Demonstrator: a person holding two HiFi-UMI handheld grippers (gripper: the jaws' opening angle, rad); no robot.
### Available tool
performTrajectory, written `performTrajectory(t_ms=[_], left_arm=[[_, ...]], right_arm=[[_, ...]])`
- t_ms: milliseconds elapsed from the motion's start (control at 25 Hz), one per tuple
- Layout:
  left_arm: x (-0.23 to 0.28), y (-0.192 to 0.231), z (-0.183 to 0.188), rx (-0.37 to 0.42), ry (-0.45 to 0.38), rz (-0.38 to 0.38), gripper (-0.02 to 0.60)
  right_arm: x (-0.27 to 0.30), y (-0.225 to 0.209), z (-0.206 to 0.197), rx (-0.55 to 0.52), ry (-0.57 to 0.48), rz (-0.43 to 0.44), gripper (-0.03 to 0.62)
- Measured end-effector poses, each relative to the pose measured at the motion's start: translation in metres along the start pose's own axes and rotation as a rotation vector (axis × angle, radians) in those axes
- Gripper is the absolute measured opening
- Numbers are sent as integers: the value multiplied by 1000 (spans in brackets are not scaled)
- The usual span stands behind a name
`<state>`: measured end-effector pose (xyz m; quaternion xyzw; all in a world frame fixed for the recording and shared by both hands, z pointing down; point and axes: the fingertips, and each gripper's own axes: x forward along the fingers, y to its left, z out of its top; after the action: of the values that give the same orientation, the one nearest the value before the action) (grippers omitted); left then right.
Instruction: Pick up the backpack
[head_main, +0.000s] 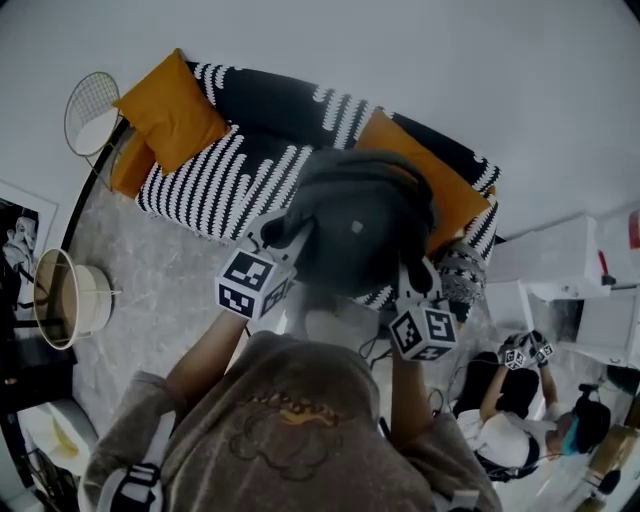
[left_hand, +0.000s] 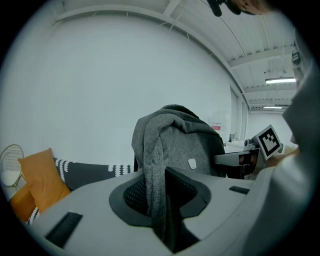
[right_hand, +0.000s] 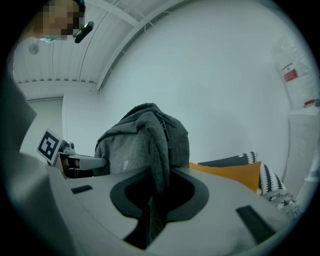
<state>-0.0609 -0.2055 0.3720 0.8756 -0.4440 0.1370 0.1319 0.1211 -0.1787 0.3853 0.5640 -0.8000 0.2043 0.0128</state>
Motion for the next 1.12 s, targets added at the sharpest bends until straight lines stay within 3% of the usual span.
performTrajectory(t_ms=[520, 1120], left_arm=[[-142, -31, -44, -3, 24, -23, 80], [-208, -112, -54, 9, -33, -17, 80]], right_arm=[[-109, 102, -47, -9, 32, -17, 54], [-216, 114, -51, -31, -6, -14, 54]])
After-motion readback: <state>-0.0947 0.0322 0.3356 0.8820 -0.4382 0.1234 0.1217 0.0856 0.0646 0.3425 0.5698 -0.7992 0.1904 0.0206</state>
